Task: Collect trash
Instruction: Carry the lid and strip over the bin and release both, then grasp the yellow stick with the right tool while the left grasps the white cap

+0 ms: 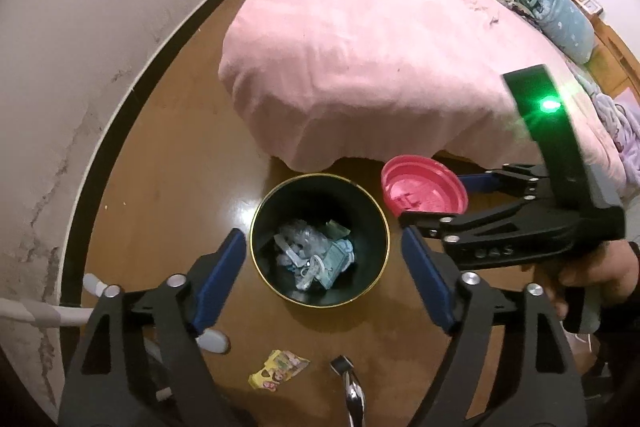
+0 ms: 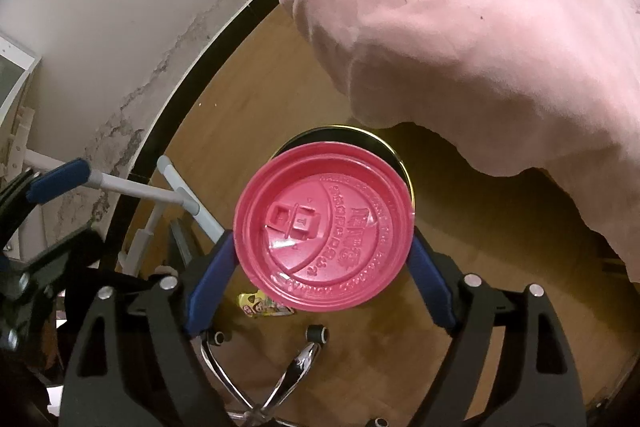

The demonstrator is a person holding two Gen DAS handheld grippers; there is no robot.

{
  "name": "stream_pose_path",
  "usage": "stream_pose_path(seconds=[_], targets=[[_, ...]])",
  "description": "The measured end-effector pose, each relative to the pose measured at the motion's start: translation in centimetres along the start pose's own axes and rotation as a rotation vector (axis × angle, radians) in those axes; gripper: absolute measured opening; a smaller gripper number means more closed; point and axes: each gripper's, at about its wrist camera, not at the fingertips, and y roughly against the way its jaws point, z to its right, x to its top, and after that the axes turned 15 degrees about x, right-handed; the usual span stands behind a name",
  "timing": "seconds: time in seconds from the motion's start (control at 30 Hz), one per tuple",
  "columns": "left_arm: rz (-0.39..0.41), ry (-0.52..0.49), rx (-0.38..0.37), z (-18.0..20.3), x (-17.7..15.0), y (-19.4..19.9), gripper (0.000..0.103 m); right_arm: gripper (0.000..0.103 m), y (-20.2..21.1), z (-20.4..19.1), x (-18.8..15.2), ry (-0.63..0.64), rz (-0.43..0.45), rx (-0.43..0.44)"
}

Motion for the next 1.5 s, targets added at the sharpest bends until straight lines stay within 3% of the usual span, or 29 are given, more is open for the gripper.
stream_pose_path(seconds=[0.17,0.3,0.43,0.53,0.67,0.8,0.9,0.97,1.13,1.2,1.3,1.43,1.47,1.5], targets=[[0.072,-0.006,0.013,0.1,0.1,4.3,0.091,0.091,1.5,-1.2,0.6,0.023,0.036,-0.023],[0.147,0.000,0.031,-0.7,-0.2,9.6,0.091,0.091,4.1,-3.8,1.0,0.064,0.082,-0.038],[0.204,0.024,0.062,-3.6,-2.1,16.1,0.093,0.091,8.3,-10.5,1.4,0.181,0.158,0.014],[0.246,0.097,0.116,-8.2,-5.3,21.2,0.096,0.091,9.8,-18.7,0.9,0.355,0.188,0.086],[0.237,0.265,0.271,-16.0,-11.4,26.1,0.096,0.091,7.3,-31.8,-1.2,0.612,0.107,0.246],[0.152,0.492,0.473,-24.8,-20.9,29.6,0.096,0.091,2.3,-44.2,-5.7,0.865,-0.036,0.358],[0.066,0.675,0.586,-30.1,-28.9,31.9,0.096,0.091,-1.1,-51.3,-9.9,1.014,-0.151,0.429],[0.006,0.792,0.643,-32.8,-34.4,33.5,0.096,0.091,-3.4,-55.4,-13.0,1.120,-0.226,0.448],[-0.060,0.934,0.695,-35.6,-42.1,36.1,0.096,0.086,-7.7,-62.8,-19.5,1.337,-0.390,0.431],[-0.064,0.949,0.690,-36.1,-43.6,36.6,0.096,0.081,-9.0,-64.2,-21.3,1.394,-0.421,0.404],[-0.051,0.954,0.669,-36.7,-44.8,36.9,0.096,0.063,-10.7,-65.6,-22.7,1.438,-0.465,0.359],[-0.043,0.921,0.660,-37.8,-44.3,35.8,0.096,0.033,-11.5,-66.0,-23.4,1.485,-0.487,0.344],[-0.043,0.912,0.658,-38.3,-44.3,35.8,0.096,0.019,-11.6,-66.1,-23.5,1.492,-0.498,0.357],[-0.042,0.898,0.652,-38.7,-43.9,35.3,0.096,0.014,-11.4,-66.1,-23.6,1.493,-0.503,0.363]])
